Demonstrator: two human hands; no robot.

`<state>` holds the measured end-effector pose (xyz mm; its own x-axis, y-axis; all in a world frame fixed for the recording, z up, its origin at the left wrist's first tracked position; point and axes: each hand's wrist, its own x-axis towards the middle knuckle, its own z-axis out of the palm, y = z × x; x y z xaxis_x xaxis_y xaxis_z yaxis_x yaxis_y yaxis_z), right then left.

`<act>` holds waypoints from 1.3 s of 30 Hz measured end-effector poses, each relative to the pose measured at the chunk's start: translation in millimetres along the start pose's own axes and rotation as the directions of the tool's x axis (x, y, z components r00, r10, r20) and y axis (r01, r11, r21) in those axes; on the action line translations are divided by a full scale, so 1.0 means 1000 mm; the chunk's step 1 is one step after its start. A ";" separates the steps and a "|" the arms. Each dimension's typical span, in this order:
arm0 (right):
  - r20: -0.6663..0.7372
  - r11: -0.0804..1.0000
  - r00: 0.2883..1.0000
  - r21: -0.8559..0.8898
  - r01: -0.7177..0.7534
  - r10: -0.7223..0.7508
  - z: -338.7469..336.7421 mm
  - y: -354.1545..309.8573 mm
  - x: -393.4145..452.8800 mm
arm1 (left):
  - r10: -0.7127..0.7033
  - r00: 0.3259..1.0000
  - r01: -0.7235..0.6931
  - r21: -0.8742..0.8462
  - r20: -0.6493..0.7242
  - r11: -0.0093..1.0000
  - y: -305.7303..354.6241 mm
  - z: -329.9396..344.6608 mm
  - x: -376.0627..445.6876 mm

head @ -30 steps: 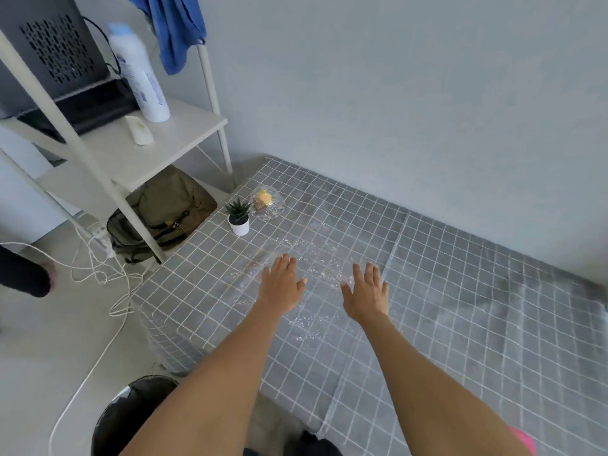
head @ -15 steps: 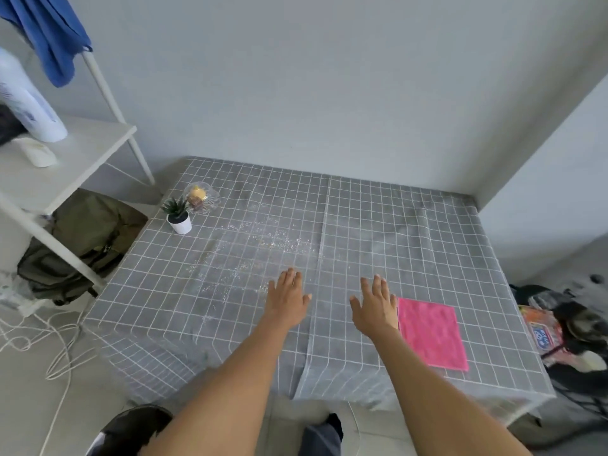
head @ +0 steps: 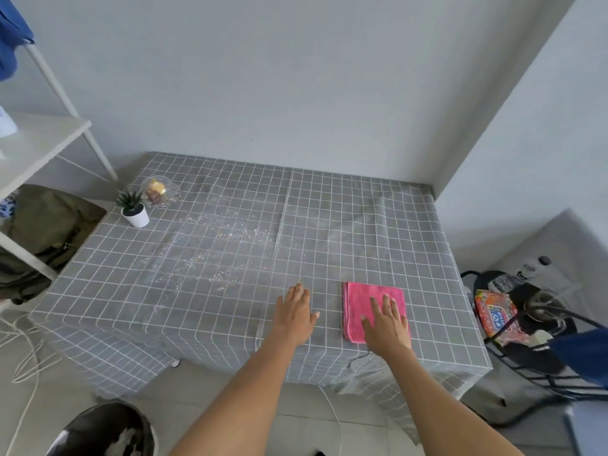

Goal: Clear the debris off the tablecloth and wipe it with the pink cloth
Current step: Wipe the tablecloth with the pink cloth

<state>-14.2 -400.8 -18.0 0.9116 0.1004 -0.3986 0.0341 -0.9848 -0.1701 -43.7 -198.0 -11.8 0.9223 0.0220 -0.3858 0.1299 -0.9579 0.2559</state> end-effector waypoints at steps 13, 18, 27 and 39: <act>0.141 0.981 0.973 -0.035 0.189 -0.182 0.014 0.096 0.000 | 0.124 0.988 -0.129 0.053 0.088 0.990 0.105 0.059 0.009; 0.098 0.967 0.963 -0.020 0.253 -0.250 0.020 0.108 0.004 | 0.067 0.993 -0.075 0.086 0.097 0.993 0.114 0.074 0.010; -0.032 0.961 0.960 -0.025 0.276 -0.277 0.020 0.105 0.006 | 0.007 0.998 -0.012 0.087 0.056 0.996 0.117 0.083 0.012; -0.119 0.952 0.944 -0.054 0.302 -0.307 -0.011 0.095 0.012 | -0.055 0.996 0.061 0.087 -0.073 0.994 0.126 0.058 0.020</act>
<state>4.4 -495.1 -28.5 0.8992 0.3799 -0.2169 0.3300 -0.9146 -0.2338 -30.0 -334.5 -38.6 0.9379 0.0952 -0.3335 0.1538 -0.9760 0.1541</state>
